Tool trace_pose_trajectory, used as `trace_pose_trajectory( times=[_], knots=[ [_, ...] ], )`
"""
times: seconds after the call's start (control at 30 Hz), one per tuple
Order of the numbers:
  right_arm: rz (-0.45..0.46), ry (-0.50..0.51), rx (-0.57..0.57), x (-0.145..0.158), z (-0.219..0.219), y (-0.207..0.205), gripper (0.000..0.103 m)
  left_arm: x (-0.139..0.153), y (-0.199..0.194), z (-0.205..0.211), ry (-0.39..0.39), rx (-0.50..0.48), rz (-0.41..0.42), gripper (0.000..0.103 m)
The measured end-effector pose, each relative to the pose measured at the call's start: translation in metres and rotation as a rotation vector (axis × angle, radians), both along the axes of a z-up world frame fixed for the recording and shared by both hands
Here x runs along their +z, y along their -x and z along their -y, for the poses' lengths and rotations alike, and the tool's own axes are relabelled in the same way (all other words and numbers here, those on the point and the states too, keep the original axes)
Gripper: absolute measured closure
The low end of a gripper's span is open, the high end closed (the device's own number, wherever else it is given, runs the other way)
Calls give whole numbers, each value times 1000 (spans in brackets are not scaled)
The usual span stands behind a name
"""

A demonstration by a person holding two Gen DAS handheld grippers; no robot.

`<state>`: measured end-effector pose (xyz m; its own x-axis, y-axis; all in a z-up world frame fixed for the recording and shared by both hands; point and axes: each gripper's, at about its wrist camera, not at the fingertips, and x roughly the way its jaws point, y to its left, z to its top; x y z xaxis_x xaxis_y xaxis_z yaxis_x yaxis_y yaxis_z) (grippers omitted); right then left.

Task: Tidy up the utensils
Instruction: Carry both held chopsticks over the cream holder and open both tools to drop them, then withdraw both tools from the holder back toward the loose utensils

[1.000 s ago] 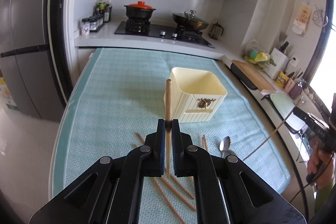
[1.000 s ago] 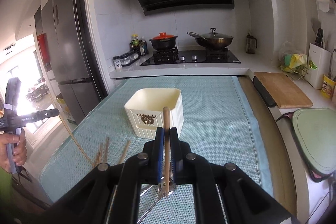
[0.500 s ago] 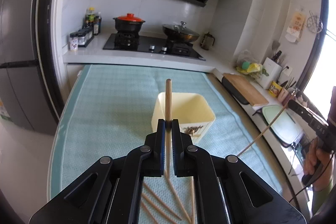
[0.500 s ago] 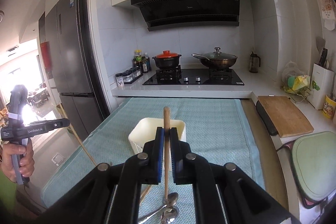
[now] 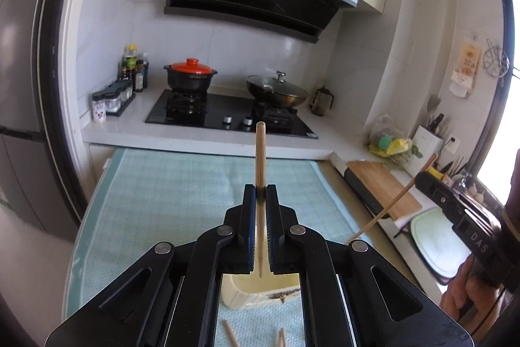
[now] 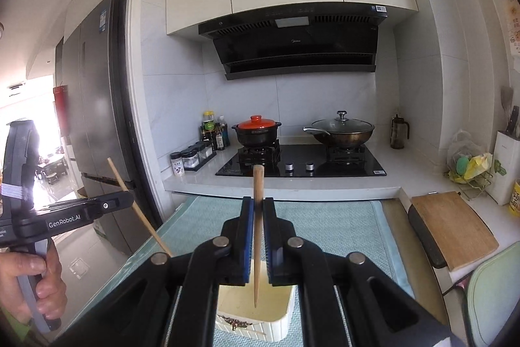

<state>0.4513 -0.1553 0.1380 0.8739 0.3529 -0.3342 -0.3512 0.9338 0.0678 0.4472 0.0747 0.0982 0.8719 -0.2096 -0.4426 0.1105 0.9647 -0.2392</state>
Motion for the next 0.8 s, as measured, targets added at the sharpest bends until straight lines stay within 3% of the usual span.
trace_pose_trajectory(
  times=[0.1, 0.33, 0.57, 0.63, 0.67, 0.7, 0.73, 0.8],
  knots=[
    [-48, 3, -15, -26, -4, -21, 97, -27, -20, 8, -13, 15, -33, 99],
    [-254, -10, -29, -90, 1, -59, 97, -91, -53, 13, 14, 23, -195, 99],
    [-392, -35, -33, -113, 9, -80, 96, -114, -67, 21, -4, 30, -292, 96],
    [-413, -27, -40, -111, 9, -83, 90, -111, -67, 19, 7, 40, -312, 81],
    [-415, -24, -43, -108, 10, -83, 84, -107, -64, 17, 13, 50, -310, 66],
    [-410, -26, -46, -103, 10, -83, 68, -102, -59, 15, 16, 61, -301, 54],
    [-401, -30, -47, -97, 12, -81, 55, -95, -54, 12, 17, 67, -289, 49],
    [-367, -37, -38, -82, 16, -70, 54, -79, -38, 7, 8, 67, -259, 34]
  ],
)
